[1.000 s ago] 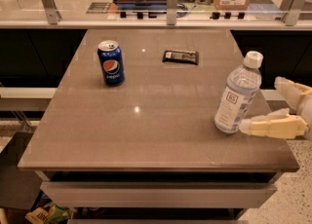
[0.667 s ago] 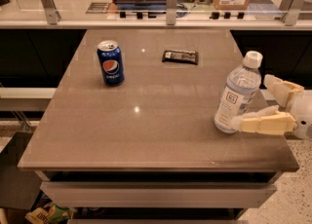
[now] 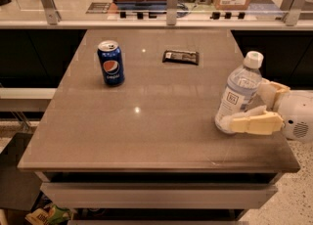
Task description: Move blue plastic bottle near rxbar chocolate
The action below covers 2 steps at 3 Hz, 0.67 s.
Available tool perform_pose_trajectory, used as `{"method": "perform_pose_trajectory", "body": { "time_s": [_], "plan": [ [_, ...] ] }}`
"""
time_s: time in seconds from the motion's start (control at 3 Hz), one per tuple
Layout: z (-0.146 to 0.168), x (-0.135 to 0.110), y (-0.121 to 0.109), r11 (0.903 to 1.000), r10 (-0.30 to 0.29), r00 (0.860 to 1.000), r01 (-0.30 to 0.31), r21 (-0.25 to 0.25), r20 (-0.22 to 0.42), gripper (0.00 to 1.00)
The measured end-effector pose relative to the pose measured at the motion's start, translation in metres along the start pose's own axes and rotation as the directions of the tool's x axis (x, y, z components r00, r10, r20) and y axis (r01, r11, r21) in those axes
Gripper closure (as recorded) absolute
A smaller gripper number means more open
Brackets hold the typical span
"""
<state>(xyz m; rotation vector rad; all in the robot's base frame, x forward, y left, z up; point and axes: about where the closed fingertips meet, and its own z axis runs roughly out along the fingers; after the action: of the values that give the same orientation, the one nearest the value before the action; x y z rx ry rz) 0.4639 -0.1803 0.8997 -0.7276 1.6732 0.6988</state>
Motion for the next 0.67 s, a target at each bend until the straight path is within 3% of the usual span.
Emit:
{"method": "perform_pose_trajectory", "body": {
  "time_s": [0.33,0.67],
  "plan": [
    [0.0073,-0.002,0.0054,0.9997,0.007,1.0,-0.007,-0.025,0.007,0.16],
    [0.0123,-0.0027,0.0128,0.9989,0.018,1.0,-0.017,-0.043,0.009,0.41]
  ]
}}
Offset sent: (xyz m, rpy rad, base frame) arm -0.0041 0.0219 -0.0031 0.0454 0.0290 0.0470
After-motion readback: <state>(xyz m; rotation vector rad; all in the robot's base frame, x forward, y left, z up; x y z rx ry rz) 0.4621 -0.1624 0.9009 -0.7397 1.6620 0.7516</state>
